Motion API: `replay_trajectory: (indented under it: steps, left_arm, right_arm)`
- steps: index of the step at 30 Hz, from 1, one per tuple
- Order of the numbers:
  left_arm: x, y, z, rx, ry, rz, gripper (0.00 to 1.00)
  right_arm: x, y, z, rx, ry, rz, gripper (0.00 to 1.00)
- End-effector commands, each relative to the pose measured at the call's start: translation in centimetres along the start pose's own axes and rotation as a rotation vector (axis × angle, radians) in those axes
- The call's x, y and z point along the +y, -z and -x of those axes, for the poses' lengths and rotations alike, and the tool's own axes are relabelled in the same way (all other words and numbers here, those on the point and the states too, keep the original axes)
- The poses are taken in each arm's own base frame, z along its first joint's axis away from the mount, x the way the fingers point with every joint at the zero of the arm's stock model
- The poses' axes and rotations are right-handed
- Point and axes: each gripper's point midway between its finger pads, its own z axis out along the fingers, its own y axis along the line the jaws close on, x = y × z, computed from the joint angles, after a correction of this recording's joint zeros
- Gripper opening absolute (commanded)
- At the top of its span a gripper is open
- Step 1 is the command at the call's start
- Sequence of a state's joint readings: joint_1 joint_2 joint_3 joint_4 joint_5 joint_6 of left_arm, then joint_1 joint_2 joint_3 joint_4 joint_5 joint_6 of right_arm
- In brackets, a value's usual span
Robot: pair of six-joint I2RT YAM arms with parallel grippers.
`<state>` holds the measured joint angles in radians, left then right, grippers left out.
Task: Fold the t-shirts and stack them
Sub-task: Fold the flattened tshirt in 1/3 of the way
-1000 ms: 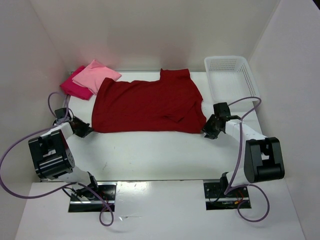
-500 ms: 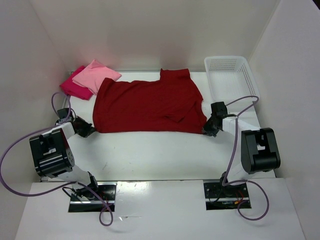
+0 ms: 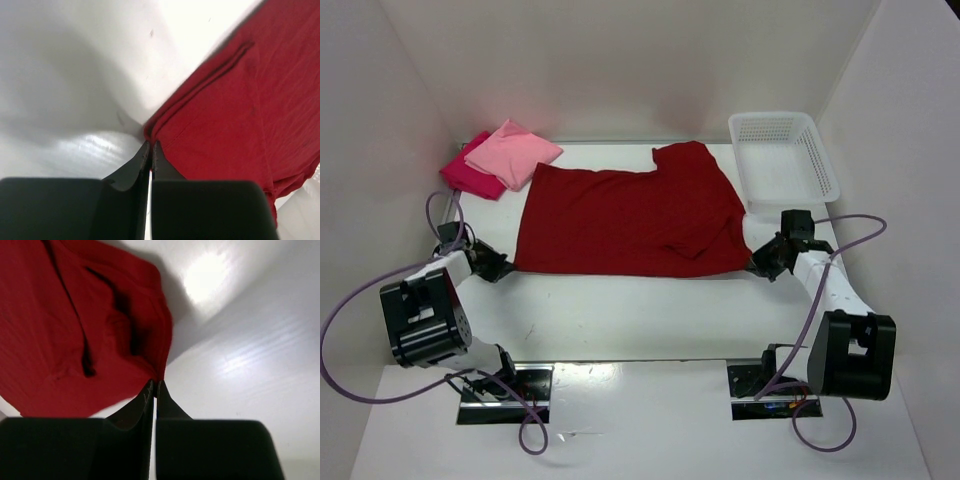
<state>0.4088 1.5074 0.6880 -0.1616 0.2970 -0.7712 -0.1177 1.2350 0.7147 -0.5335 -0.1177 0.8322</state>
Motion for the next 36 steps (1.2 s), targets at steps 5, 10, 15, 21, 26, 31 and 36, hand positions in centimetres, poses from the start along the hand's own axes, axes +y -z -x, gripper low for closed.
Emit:
replay_trajectory:
  steps: [5, 10, 15, 21, 26, 31, 36]
  left_arm:
    - [1.7, 3.7, -4.2, 0.046, 0.076, 0.037, 0.00]
    - [1.9, 6.0, -6.6, 0.127, 0.157, 0.075, 0.00]
    - [1.4, 6.8, -5.6, 0.089, 0.147, 0.087, 0.08]
    - [0.8, 7.7, -2.7, -0.013, 0.103, 0.123, 0.93]
    - [-1.8, 9.0, 0.9, -0.130, -0.005, 0.075, 1.00]
    - [-8.3, 7.8, -1.7, -0.053, -0.180, -0.229, 0.30]
    - [-12.7, 7.3, -4.7, -0.042, -0.342, -0.310, 0.16]
  right_arm:
    - [-0.9, 2.9, -4.2, 0.158, 0.101, -0.082, 0.00]
    - [-1.1, 5.4, -4.9, 0.163, 0.207, -0.154, 0.02]
    - [-0.7, 7.0, -4.2, 0.115, 0.276, -0.173, 0.25]
    - [-1.2, 8.8, -2.7, 0.015, 0.375, -0.248, 0.52]
    - [3.2, 7.8, -3.3, 0.042, 0.443, -0.075, 0.29]
    - [7.6, 3.5, -4.8, 0.129, 0.410, 0.108, 0.00]
    - [10.7, 0.0, -6.1, 0.162, 0.422, 0.224, 0.34]
